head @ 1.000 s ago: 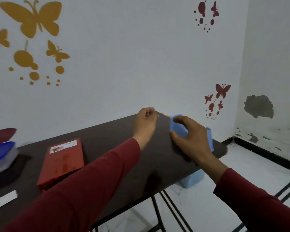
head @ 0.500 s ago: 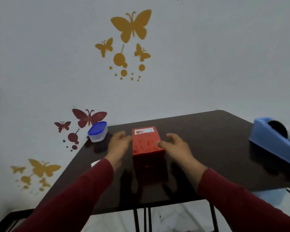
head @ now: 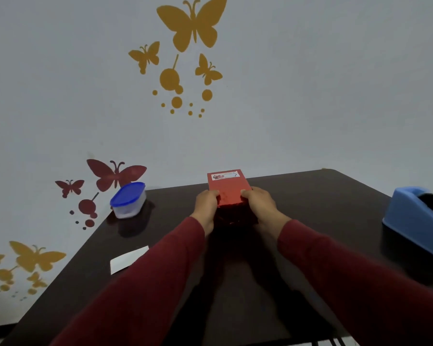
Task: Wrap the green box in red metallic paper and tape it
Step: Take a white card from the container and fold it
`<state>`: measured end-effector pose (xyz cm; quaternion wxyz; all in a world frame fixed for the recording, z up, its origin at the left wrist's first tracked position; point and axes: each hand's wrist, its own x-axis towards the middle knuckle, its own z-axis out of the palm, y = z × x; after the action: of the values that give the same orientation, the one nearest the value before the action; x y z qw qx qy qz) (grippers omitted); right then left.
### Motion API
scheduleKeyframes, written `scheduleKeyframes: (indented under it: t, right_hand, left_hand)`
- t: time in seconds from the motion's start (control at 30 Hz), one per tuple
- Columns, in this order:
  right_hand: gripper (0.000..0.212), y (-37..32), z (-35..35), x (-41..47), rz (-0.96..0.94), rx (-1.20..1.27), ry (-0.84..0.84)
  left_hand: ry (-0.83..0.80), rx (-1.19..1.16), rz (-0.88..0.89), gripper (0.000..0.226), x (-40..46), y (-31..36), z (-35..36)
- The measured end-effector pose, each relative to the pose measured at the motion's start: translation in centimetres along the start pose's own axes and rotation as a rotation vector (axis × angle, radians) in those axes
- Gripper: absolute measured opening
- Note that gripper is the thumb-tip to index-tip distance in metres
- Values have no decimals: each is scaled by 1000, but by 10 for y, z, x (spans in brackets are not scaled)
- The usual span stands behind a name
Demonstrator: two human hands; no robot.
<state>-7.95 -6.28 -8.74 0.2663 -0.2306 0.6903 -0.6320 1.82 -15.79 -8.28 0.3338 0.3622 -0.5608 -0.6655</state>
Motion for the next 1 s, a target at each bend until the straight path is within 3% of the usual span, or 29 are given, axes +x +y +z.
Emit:
scheduleKeyframes:
  t: [0.17, 0.33, 0.43, 0.5, 0.57, 0.67, 0.73, 0.83, 0.93, 1.0]
  right_hand:
    - [40, 39, -14, 125, 13, 15, -15]
    - [24, 31, -9, 104, 30, 37, 6]
    - [41, 14, -10, 69, -45, -132, 69]
    - [55, 7, -14, 47, -134, -258, 140]
    - [50, 5, -17, 23, -258, -323, 183]
    - [41, 8, -17, -13, -393, -405, 183]
    - [40, 12, -13, -42, -407, -406, 127]
    - [32, 22, 0, -80, -361, -315, 25]
    - [24, 35, 13, -117, -307, -271, -34]
    - [21, 45, 19, -138, -277, -247, -64]
  left_hand:
    - [-18, 14, -27, 21, 50, 0, 25]
    - [-55, 85, -27, 21, 64, -6, 22]
    - [-43, 160, 39, 24, 64, -5, 8]
    - [-13, 286, 110, 13, 52, 0, -9]
    - [5, 443, 202, 12, 37, 4, -36]
    - [38, 940, 277, 14, 6, 13, -87]
    - [78, 1281, 229, 21, -16, 15, -125]
    - [171, 1630, 49, 49, -42, 6, -167]
    - [231, 1685, -56, 58, -66, -13, -187]
    - [294, 1561, 30, 48, -72, -25, -196]
